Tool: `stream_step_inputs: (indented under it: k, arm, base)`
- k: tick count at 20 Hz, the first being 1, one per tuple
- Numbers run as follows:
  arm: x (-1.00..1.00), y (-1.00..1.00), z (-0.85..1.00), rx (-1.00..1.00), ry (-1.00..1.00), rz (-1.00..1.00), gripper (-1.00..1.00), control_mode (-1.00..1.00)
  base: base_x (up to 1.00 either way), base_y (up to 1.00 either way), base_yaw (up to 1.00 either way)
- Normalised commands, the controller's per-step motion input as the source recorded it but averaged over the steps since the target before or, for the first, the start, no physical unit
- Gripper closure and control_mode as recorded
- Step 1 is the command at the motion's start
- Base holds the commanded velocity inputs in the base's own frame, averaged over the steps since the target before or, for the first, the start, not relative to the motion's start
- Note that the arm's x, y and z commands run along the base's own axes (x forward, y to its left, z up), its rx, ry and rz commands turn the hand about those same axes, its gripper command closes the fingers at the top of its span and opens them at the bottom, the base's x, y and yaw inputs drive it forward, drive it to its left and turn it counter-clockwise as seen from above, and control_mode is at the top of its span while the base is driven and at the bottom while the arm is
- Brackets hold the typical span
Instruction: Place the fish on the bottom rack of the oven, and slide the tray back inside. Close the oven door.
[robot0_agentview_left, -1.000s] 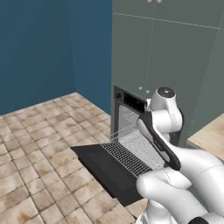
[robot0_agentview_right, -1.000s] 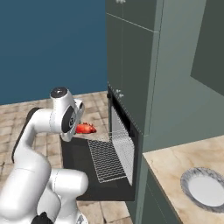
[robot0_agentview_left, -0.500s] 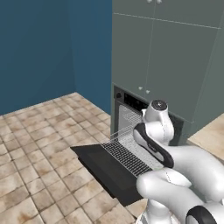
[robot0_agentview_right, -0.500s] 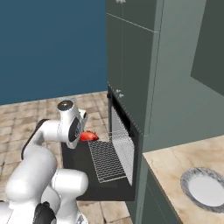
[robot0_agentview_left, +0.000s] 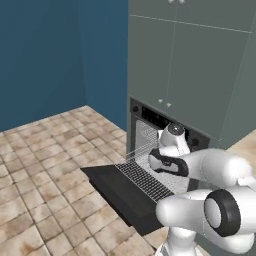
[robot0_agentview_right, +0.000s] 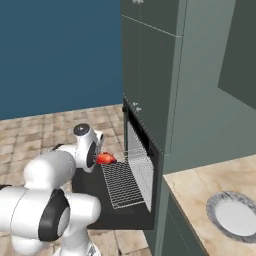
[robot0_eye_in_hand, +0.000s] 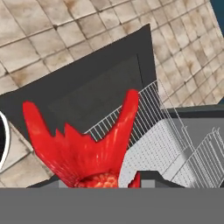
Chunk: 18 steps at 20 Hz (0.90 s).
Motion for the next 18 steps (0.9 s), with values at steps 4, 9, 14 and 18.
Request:
stream_step_inputs:
  k: [4,9,14,18]
  arm:
    - [0.56,0.0,-0.31,0.0,0.0,0.0,1.0,-1.0]
    - [0.57,0.0,-0.36,0.0,0.0,0.0,1.0,-1.0]
    - [0.55,0.0,-0.34,0.0,0.01,0.0,1.0,-1.0]
    - [0.5,0.0,-0.38,0.0,0.01,0.0,1.0,-1.0]
  base:
    - [0.0,0.0,0.0]
    - [0.0,0.0,0.0]
    - [0.0,0.0,0.0]
    - [0.0,0.0,0.0]
